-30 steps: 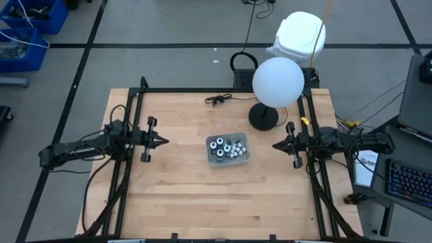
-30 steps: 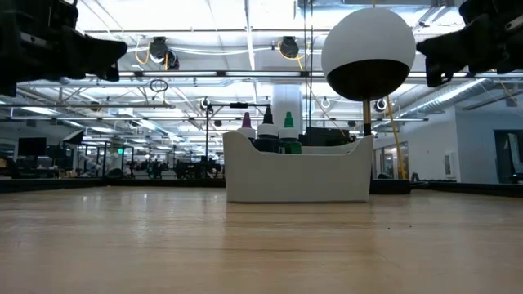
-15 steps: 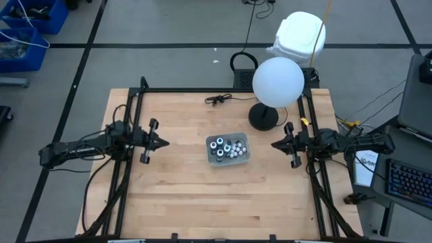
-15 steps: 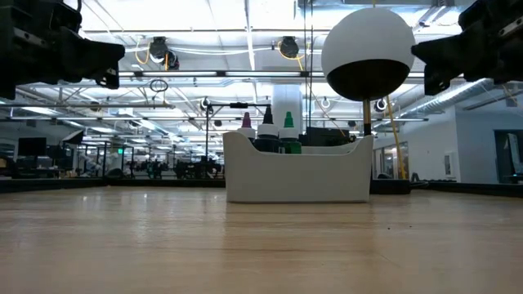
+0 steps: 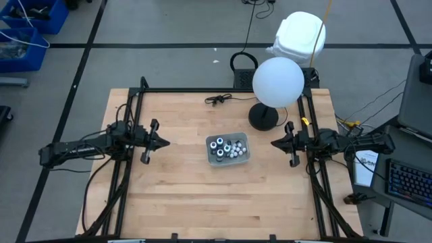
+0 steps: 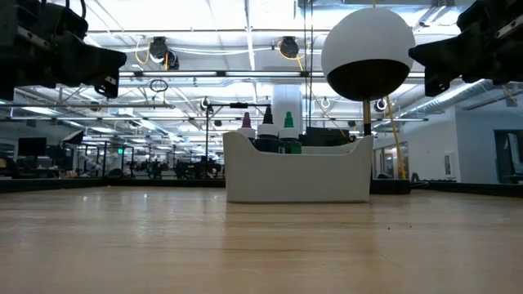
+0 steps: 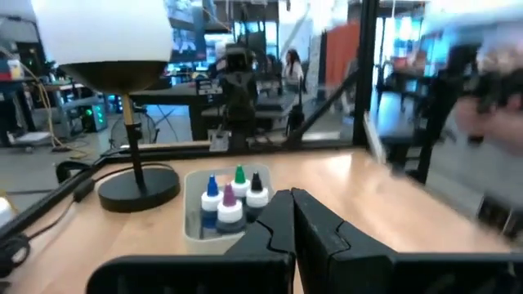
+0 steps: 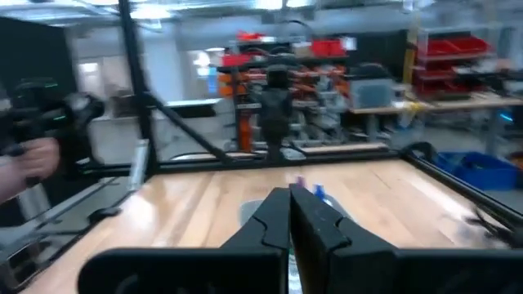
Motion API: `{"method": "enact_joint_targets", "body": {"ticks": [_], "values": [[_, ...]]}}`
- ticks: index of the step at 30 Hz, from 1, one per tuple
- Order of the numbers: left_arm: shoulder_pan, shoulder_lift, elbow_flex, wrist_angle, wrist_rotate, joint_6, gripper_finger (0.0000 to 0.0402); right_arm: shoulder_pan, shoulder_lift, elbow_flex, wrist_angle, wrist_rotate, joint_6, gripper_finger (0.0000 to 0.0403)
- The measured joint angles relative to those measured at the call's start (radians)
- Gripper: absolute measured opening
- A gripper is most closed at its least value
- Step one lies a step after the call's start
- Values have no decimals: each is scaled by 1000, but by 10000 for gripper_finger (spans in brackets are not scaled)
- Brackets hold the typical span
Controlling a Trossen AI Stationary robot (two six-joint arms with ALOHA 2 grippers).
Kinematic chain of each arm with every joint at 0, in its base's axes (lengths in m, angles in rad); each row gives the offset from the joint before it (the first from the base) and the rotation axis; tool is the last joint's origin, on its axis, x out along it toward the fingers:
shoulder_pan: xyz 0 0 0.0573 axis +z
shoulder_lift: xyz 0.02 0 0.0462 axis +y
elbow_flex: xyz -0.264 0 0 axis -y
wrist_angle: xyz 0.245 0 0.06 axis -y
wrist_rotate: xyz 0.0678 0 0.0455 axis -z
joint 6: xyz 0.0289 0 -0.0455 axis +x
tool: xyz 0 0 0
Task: Pick & Place food coloring
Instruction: Return to Home Position
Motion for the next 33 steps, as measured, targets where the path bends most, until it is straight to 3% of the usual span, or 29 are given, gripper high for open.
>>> {"method": "enact_joint_targets", "body": {"ticks": [4, 6, 10, 15, 19, 23, 26, 33], "values": [[-25, 6, 0, -98, -104, 135, 1, -9, 0, -1, -63, 91, 80, 0], [-38, 6, 0, -98, -172, 123, 1, -10, 0, -1, -85, 82, 95, 0], [-85, 6, 1, -110, -189, 82, 1, 3, 1, -1, -110, 24, 65, 0], [-173, 6, 1, -165, -255, 102, 1, 20, 0, -1, -60, 33, 1, 0], [-236, 6, 1, -110, -262, 141, 1, 21, 0, -2, 34, 27, -7, 0], [-287, 6, 8, -86, -262, 161, 0, 24, 0, -2, 18, 22, -8, 0], [-300, 6, 39, -102, -262, 171, 0, 23, 1, -2, 0, -48, -31, 0], [-299, 6, 216, -277, -262, 207, 0, -6, 0, -2, 53, -75, -65, 0]]}}
